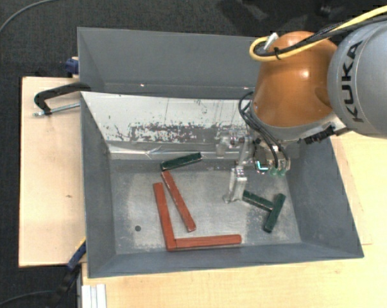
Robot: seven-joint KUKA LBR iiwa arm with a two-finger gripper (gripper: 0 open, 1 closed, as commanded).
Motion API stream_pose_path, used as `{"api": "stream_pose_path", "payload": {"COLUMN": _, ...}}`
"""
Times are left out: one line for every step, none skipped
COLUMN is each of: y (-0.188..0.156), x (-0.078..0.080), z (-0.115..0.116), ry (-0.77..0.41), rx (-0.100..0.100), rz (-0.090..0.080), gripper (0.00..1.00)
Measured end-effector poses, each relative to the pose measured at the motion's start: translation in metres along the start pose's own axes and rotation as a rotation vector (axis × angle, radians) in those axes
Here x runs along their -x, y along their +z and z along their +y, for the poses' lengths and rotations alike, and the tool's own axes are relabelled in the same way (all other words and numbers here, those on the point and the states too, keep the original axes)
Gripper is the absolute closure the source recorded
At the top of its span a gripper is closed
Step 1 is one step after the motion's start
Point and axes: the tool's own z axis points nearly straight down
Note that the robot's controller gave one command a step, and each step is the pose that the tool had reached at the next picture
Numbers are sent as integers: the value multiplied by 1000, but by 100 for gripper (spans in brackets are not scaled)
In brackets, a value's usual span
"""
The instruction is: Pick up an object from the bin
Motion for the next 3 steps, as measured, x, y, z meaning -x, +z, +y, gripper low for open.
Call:
{"api": "stream_pose_path", "payload": {"y": 152, "x": -22, "z": -95, "ry": 35, "rx": -1, "rz": -4, "gripper": 0}}
{"api": "stream_pose_path", "payload": {"y": 116, "x": -39, "z": -132, "ry": 54, "rx": -2, "rz": -12, "gripper": 0}}
{"api": "stream_pose_path", "payload": {"y": 118, "x": -30, "z": -108, "ry": 303, "rx": 2, "rz": -12, "gripper": 0}}
